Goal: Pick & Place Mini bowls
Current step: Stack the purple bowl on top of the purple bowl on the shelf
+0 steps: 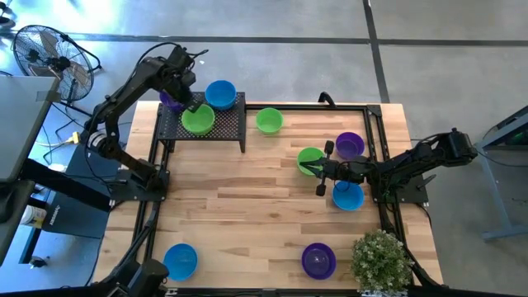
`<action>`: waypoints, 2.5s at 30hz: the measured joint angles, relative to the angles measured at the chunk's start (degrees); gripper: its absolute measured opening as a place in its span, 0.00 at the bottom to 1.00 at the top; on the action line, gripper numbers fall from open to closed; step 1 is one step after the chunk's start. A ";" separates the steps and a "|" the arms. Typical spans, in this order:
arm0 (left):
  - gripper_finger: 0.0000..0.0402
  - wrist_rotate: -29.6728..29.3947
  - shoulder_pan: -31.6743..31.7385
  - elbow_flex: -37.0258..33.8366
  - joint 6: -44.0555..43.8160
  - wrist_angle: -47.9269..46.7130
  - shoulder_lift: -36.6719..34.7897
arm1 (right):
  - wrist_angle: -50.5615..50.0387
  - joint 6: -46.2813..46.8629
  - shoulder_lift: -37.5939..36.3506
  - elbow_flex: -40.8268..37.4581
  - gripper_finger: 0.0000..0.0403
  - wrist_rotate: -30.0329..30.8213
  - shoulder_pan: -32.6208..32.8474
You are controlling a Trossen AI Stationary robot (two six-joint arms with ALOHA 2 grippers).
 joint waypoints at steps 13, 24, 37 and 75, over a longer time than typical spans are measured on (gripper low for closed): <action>0.16 -1.99 -0.02 0.00 0.90 -2.36 -1.20 | 0.00 0.00 0.00 0.00 0.00 0.00 -0.02; 0.43 -0.61 -0.04 0.04 1.55 -2.23 -1.25 | -0.02 0.00 0.00 0.00 0.00 0.00 -0.02; 0.44 -0.48 -0.02 5.54 2.58 -3.29 -1.25 | -0.02 -0.02 -0.01 0.00 0.00 0.00 0.00; 0.00 -7.18 0.04 -5.16 2.97 11.10 -1.25 | -0.13 -0.01 -0.02 0.00 0.00 0.00 -0.01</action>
